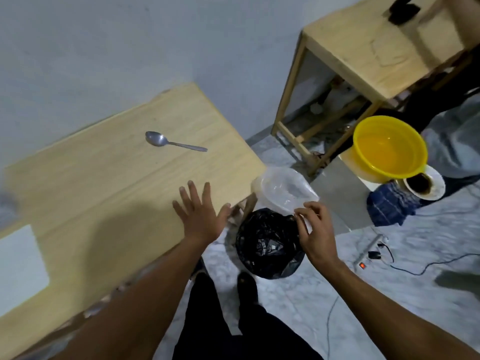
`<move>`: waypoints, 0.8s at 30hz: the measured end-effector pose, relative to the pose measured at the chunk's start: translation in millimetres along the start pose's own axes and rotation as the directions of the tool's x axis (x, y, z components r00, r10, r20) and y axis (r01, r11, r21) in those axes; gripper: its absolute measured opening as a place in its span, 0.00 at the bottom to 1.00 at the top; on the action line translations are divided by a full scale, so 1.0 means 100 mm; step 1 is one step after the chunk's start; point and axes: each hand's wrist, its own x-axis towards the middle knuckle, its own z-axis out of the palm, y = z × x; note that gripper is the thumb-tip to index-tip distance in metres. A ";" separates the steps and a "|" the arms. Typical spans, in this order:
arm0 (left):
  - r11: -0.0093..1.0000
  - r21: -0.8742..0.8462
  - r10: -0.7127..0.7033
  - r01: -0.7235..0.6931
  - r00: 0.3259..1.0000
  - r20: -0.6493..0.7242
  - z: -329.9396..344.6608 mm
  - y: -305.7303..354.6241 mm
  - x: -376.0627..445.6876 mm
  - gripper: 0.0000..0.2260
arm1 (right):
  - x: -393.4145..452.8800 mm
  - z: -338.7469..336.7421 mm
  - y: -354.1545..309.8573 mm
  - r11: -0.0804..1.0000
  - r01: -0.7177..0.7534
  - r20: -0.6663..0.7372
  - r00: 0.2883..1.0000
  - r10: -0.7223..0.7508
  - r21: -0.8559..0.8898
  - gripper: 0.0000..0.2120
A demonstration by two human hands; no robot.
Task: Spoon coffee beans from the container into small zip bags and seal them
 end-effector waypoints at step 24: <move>0.995 0.023 -0.097 0.094 0.980 0.177 -0.10 0.05 0.07 0.39 | -0.48 0.73 0.52 0.852 -0.516 0.430 0.751 0.501 -0.093 0.13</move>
